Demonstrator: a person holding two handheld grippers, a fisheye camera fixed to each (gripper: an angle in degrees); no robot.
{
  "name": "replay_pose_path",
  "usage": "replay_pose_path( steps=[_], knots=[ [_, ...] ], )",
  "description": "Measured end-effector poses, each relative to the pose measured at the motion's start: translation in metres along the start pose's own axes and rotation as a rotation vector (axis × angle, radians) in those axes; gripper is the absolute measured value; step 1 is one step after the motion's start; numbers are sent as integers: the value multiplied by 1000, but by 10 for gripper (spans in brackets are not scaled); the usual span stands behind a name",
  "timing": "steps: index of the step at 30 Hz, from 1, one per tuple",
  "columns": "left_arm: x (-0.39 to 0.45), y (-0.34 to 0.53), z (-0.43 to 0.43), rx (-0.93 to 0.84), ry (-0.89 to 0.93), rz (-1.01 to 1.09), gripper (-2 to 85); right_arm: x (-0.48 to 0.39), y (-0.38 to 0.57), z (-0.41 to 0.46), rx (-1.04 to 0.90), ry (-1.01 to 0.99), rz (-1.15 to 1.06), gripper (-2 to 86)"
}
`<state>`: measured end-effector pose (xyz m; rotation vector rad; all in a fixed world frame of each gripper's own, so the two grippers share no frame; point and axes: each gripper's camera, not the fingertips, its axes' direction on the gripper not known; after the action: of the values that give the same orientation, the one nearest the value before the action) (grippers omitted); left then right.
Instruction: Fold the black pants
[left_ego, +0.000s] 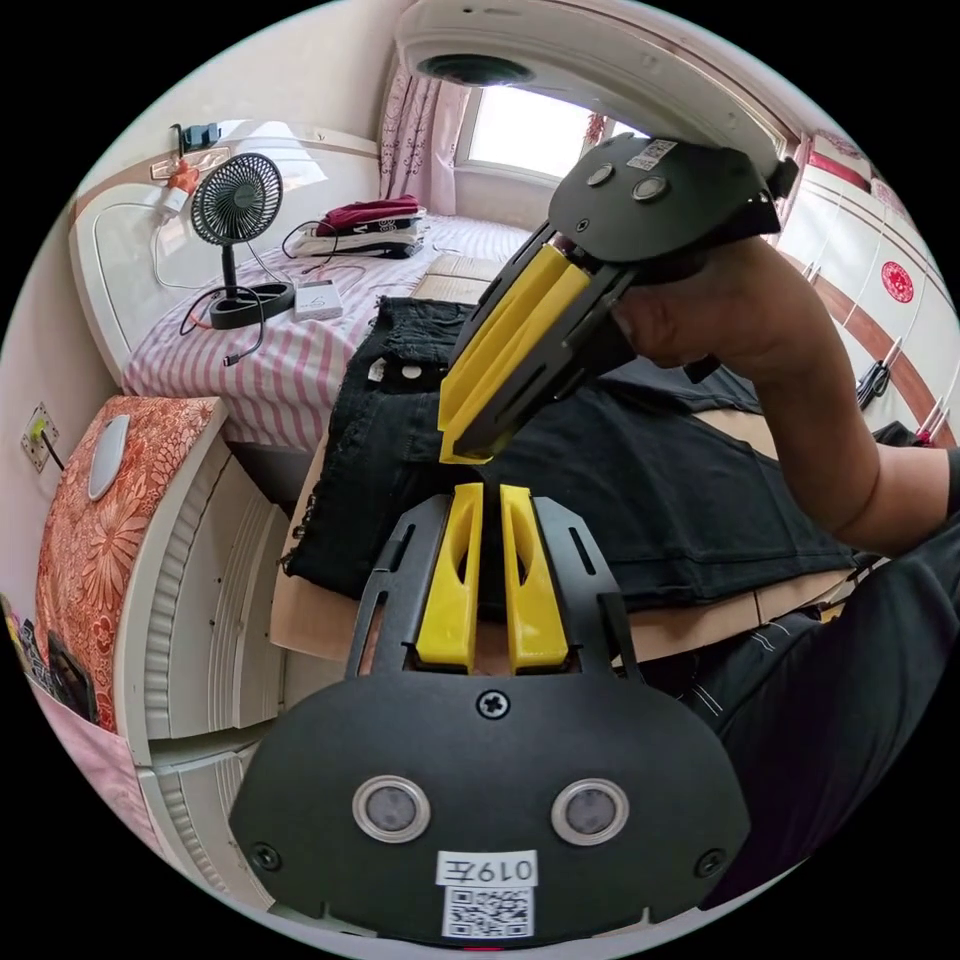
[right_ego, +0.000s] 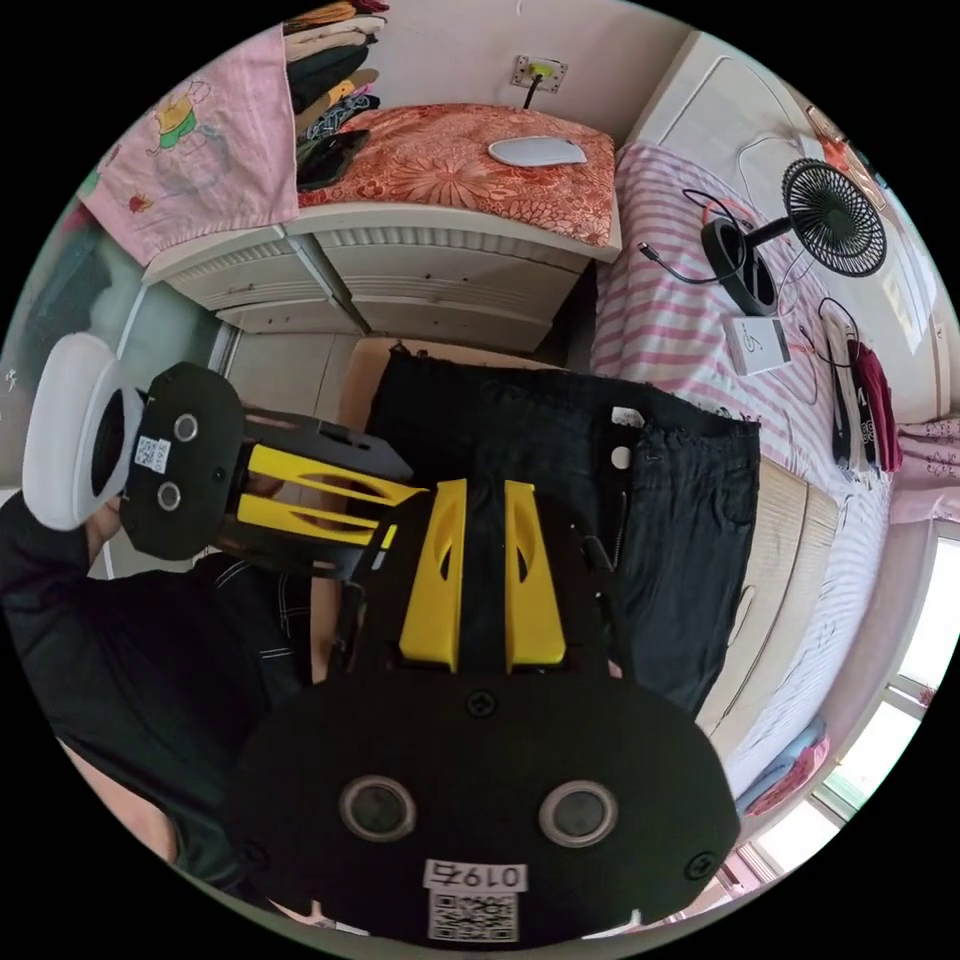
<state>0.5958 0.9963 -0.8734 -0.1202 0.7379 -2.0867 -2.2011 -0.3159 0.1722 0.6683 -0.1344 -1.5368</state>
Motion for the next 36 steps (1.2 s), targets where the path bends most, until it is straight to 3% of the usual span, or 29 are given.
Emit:
replay_pose_path(
  steps=[4,11,16,25,31,36],
  knots=[
    [8,0,-2,3,-11,-3,14,-18,-14,12,-36,6,-19,69],
    [30,2,-5,-18,-99,29,15,-59,-36,35,-118,193,-59,34],
    [19,10,3,-42,-40,-37,16,-87,-39,56,-123,297,-81,14],
    [-5,14,6,-72,47,-74,14,-36,0,23,38,-48,49,8],
    [-7,9,4,-125,62,-1,9,-46,14,1,40,-30,26,8],
    [-34,2,-6,-153,248,-10,9,-56,30,-17,46,-28,20,9]
  ],
)
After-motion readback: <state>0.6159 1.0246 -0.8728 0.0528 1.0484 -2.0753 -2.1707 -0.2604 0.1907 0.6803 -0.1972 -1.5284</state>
